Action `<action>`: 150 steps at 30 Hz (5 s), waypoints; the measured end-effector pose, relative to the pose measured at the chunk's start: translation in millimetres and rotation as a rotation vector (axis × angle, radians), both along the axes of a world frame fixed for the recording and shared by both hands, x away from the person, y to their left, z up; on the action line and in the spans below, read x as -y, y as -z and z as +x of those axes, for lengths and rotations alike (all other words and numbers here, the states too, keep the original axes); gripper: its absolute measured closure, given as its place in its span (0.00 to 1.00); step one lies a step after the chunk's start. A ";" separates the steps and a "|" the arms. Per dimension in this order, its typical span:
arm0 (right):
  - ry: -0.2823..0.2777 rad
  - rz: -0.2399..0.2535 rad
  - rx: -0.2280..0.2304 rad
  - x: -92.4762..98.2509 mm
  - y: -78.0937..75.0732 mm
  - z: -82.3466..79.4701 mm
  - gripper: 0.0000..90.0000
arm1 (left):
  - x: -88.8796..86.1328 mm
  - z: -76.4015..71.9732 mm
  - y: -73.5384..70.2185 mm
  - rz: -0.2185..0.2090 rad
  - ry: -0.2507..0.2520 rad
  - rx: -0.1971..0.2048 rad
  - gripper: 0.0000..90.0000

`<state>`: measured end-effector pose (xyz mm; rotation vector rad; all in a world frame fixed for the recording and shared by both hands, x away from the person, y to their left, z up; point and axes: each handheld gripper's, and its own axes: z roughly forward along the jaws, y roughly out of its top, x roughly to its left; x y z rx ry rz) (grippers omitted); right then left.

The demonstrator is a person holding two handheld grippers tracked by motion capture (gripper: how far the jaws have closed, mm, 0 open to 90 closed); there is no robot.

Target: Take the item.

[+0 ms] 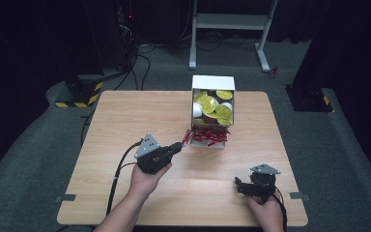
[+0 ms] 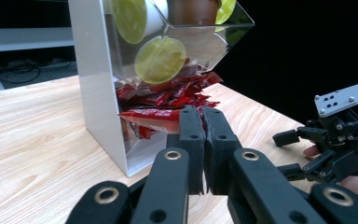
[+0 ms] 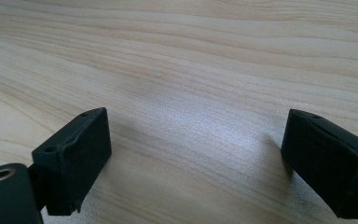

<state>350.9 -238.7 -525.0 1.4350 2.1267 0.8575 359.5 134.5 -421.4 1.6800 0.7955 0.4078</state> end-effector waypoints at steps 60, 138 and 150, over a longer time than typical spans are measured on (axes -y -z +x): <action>0.000 0.000 0.000 0.0 0.0 0.0 0.09 | -87.7 12.7 17.2 0.047 -0.207 -0.020 0.97; 0.002 0.000 0.000 -0.2 0.0 0.0 0.09 | -76.3 56.6 102.0 0.284 -0.302 -0.331 0.89; 0.003 0.001 -0.001 -0.3 0.0 -0.1 0.09 | -80.7 56.3 93.6 0.257 -0.310 -0.330 0.67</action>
